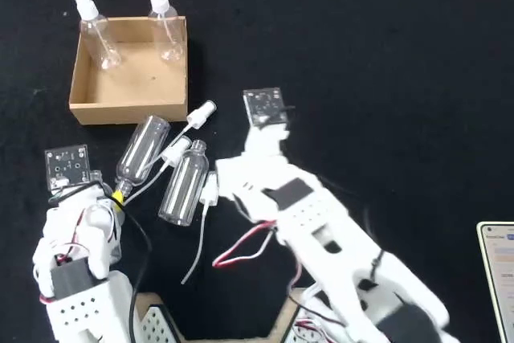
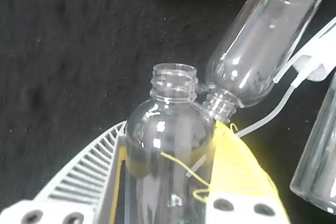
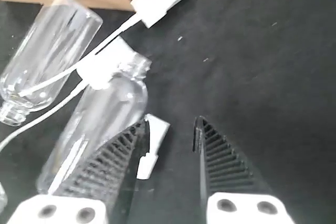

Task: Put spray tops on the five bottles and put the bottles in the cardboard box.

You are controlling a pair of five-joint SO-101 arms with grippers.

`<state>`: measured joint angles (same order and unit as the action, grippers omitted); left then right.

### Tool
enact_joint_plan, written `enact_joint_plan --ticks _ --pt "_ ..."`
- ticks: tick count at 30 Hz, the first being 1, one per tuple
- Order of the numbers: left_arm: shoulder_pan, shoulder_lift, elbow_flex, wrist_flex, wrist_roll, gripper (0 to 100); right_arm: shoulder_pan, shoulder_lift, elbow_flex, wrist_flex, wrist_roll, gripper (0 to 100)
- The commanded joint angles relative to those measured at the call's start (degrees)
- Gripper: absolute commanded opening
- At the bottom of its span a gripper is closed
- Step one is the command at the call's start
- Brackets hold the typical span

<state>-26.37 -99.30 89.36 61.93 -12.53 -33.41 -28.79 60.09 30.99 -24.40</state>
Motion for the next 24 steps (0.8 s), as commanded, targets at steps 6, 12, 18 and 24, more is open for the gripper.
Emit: enact_joint_plan --ticks 6,12,18,24 --pt "0.7 -4.9 0.3 1.5 0.5 7 -4.9 8.3 -7.4 0.0 -3.3 24.3" --pt "0.6 -4.9 0.4 1.4 0.5 7 -7.0 12.4 -11.6 4.4 -3.3 25.1" --pt "0.3 -4.9 0.4 1.4 0.4 7 -6.8 18.3 -14.1 4.7 -3.3 25.1" --pt "0.3 -4.9 0.5 1.3 0.4 7 -6.9 23.3 -17.2 4.8 -3.3 25.1"
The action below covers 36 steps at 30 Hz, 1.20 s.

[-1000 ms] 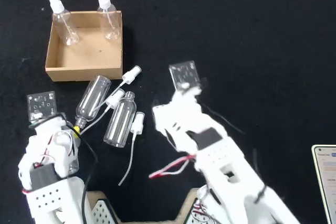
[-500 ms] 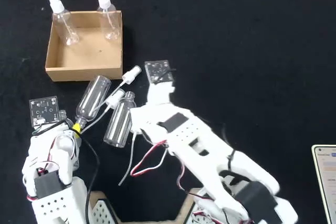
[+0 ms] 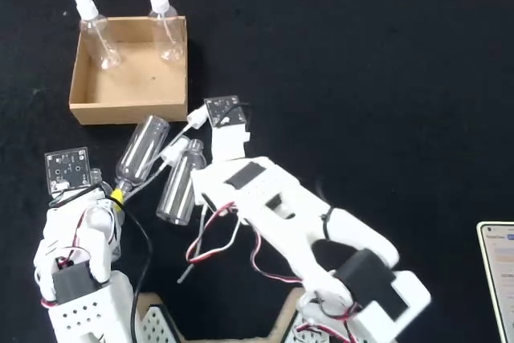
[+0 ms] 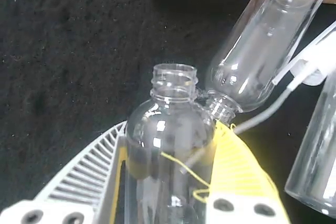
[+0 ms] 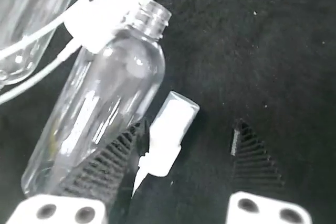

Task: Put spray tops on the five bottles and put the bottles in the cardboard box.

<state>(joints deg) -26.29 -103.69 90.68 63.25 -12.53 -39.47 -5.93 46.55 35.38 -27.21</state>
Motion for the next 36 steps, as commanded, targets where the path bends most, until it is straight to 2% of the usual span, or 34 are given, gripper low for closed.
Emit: enact_joint_plan --ticks 1,11,17,25,33,36 --pt "0.2 -0.5 -0.8 0.0 0.4 7 -1.1 0.8 -3.9 0.4 -0.5 25.1" --pt "0.1 -0.5 -0.7 0.0 0.4 7 -1.1 3.6 -5.1 1.8 -0.1 24.9" --pt "0.1 -0.5 -0.7 0.0 0.4 7 -1.1 3.7 -8.7 7.9 0.0 16.2" --pt "0.1 -0.5 -0.7 0.0 0.2 7 -0.8 3.2 -9.6 10.3 0.0 26.3" --pt "0.1 -0.5 -0.6 0.0 0.1 7 -1.1 3.1 -11.7 13.4 0.1 26.6" --pt "0.1 -0.5 -0.6 0.0 0.1 7 -1.2 2.4 -11.6 14.1 3.3 26.7"
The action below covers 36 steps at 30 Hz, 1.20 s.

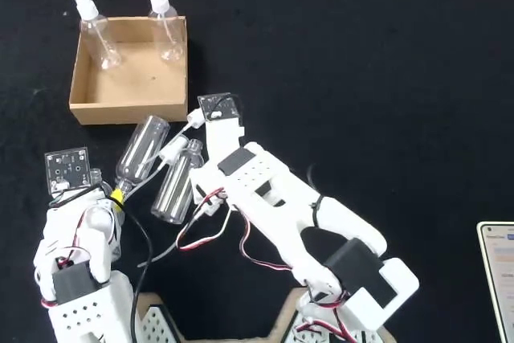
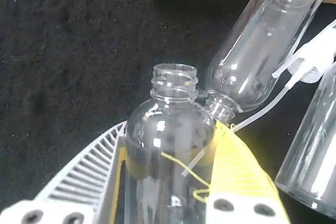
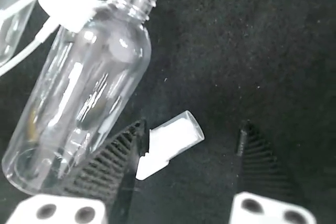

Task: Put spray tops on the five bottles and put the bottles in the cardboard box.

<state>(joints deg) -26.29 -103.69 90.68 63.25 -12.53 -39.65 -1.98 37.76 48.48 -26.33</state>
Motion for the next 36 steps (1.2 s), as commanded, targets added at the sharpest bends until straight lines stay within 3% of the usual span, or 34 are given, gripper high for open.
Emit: enact_joint_plan --ticks 1,12,23,28,33,36 --pt "0.1 -0.5 -0.6 0.0 0.1 7 -1.5 -2.1 -2.5 1.1 2.8 26.7" --pt "0.1 -0.5 -0.6 0.0 0.1 7 -3.2 -5.6 3.4 -2.9 -13.2 26.8" --pt "0.1 -0.5 -0.6 0.0 0.0 7 -6.8 2.1 1.6 -5.1 -13.0 26.5" --pt "0.1 -0.5 -0.6 0.0 0.0 7 -6.4 5.1 -2.9 -0.4 -12.8 26.5" --pt "0.1 -0.5 -0.6 0.0 0.0 7 -6.4 0.8 -3.5 4.0 -5.0 26.4" --pt "0.1 -0.5 -0.6 0.0 0.0 7 -6.4 -0.7 -3.4 4.4 -2.6 20.4"
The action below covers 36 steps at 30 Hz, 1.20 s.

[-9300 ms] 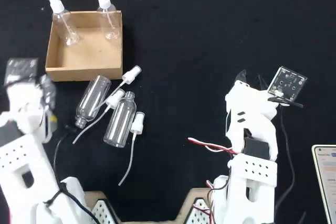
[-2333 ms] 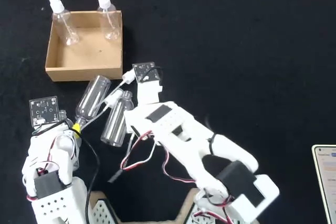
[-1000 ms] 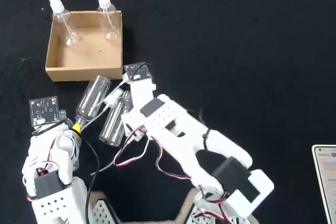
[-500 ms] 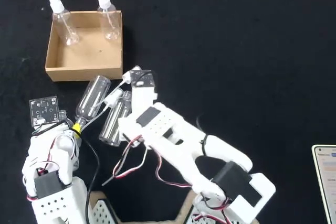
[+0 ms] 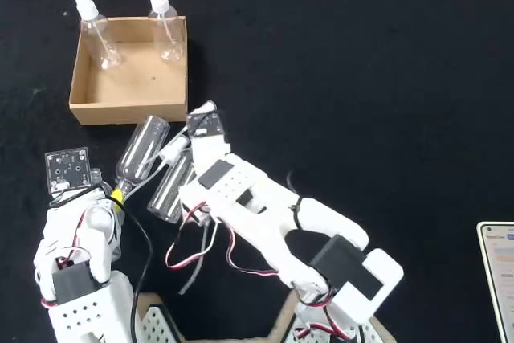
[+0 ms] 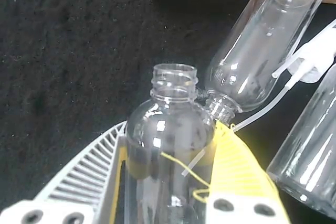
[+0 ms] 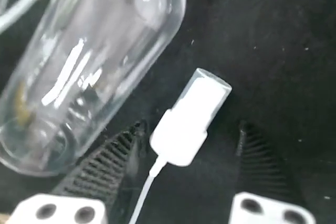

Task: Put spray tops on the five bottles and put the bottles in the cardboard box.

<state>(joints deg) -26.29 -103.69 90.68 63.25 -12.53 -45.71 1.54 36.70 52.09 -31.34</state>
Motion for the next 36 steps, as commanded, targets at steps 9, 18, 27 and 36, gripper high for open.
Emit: enact_joint_plan --ticks 9,18,27,36 --pt "0.1 -0.5 -0.6 0.0 0.0 7 5.0 -4.8 -1.0 -3.3 16.3 1.5" --pt "0.0 -0.5 -0.6 0.0 0.0 7 10.2 -4.8 -0.7 -3.4 36.8 1.2" --pt "0.0 -0.5 -0.6 0.1 0.0 7 10.5 -4.3 -1.6 -3.4 49.1 3.4" --pt "0.0 -0.5 -0.6 0.0 0.0 7 10.1 -4.8 -3.0 -3.0 31.9 20.8"
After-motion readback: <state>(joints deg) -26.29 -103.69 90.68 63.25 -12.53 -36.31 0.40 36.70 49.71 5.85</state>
